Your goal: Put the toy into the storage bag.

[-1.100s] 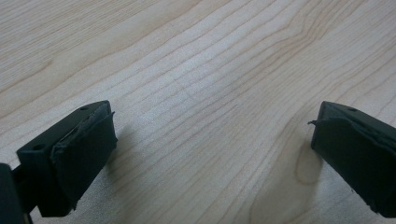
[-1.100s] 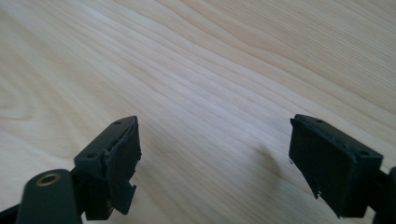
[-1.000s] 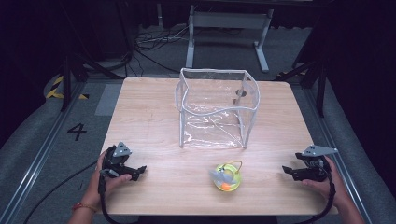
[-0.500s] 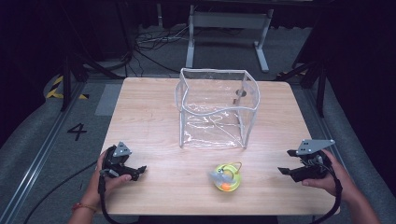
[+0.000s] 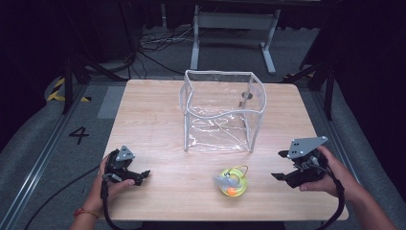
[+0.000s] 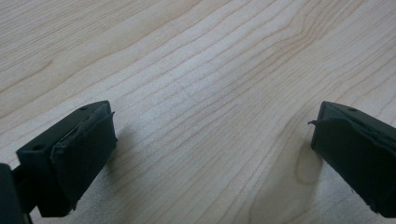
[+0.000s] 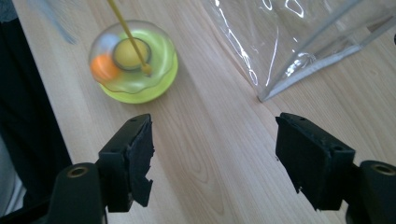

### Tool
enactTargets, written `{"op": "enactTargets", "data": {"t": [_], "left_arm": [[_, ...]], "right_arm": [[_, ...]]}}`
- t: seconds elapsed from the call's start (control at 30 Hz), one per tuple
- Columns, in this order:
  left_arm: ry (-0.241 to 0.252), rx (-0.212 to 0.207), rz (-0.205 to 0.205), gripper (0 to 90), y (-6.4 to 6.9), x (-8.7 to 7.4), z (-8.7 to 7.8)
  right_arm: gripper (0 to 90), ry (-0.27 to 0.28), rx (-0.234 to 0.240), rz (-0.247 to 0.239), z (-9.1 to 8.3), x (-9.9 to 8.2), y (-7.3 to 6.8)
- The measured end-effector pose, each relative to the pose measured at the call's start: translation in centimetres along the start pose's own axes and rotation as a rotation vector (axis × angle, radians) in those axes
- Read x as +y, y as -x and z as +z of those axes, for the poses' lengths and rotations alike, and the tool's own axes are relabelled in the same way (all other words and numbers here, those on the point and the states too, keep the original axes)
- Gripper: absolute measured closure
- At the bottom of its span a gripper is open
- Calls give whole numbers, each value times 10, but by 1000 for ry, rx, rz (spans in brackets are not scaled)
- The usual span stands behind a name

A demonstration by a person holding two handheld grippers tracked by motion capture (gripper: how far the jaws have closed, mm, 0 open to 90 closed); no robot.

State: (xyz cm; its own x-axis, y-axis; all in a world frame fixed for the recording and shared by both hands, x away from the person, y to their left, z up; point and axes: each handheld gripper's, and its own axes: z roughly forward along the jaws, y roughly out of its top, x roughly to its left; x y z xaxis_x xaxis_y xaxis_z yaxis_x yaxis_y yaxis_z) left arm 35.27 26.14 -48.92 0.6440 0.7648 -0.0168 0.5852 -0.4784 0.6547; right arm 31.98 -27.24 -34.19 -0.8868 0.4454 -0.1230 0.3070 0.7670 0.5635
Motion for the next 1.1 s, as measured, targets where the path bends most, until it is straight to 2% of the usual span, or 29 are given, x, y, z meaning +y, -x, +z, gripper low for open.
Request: {"op": "enactTargets", "data": {"t": [0.07, 0.13, 0.23, 0.47, 0.7, 0.93, 0.97, 1.07, 1.1], "left_arm": [[0, 3, 3, 3, 0, 0, 0], [0, 4, 3, 2, 0, 0, 0], [0, 4, 2, 3, 0, 0, 0], [4, 8, 2, 2, -1, 1, 1], [5, 8, 1, 2, -1, 1, 1], [4, 8, 2, 2, -1, 1, 1], [3, 4, -6, 2, -1, 1, 1], [3, 5, -4, 2, -1, 1, 1], [4, 5, -1, 2, -1, 1, 1]], "right_arm": [[293, -14, 18, -35, -3, 11, -7], [301, -21, 13, -36, -4, 16, -9], [309, -39, 35, -68, -3, 29, -14], [320, -98, 70, -124, 10, 57, -19], [351, -150, 86, -155, 19, 75, -20], [422, -175, 95, -183, 20, 92, -20], [434, -184, 85, -190, 21, 94, -21], [492, -208, 99, -215, 25, 99, -24], [546, -225, 97, -226, 27, 101, -25]]}}
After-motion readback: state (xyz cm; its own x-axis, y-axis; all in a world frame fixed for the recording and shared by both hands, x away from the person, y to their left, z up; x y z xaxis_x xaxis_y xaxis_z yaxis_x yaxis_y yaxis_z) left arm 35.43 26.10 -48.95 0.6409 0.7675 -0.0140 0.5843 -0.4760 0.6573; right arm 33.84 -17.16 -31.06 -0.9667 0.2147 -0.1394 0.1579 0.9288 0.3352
